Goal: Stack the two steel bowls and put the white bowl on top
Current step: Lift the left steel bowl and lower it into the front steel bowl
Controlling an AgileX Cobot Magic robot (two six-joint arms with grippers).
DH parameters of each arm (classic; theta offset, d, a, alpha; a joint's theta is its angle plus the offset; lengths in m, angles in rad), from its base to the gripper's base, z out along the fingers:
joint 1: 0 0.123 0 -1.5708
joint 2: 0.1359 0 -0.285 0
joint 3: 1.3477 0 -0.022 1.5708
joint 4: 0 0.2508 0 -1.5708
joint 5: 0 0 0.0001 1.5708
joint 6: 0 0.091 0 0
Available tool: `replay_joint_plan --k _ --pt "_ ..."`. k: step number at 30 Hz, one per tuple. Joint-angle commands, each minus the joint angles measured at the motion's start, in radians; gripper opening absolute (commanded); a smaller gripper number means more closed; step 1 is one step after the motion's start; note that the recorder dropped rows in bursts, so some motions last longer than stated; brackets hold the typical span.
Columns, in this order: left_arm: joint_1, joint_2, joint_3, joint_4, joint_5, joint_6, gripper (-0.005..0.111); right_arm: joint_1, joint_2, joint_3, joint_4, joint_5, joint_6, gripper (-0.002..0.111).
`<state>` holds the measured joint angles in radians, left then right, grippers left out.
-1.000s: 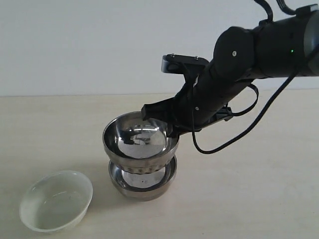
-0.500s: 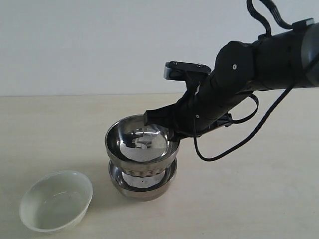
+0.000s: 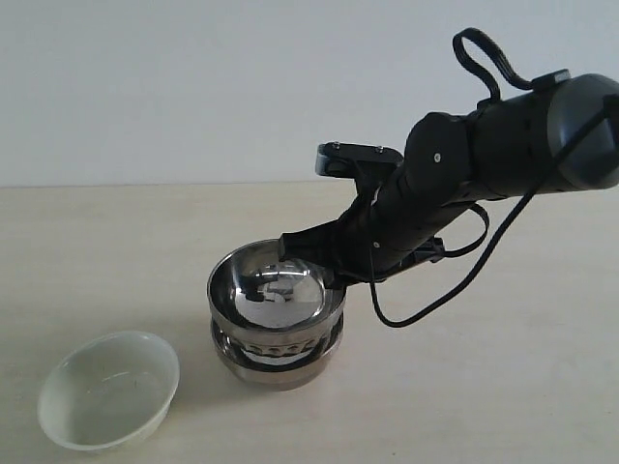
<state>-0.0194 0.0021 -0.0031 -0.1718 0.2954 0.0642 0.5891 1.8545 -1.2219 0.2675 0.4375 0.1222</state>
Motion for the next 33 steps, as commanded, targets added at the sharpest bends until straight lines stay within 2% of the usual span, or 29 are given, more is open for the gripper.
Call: replay_joint_plan --k 1,33 --pt "0.003 -0.002 0.003 0.005 -0.002 -0.01 0.004 0.004 -0.003 0.004 0.004 -0.014 -0.014 0.0" --pt "0.003 -0.002 0.003 0.005 -0.002 -0.01 0.004 0.012 0.042 0.004 0.011 -0.038 -0.024 0.0"
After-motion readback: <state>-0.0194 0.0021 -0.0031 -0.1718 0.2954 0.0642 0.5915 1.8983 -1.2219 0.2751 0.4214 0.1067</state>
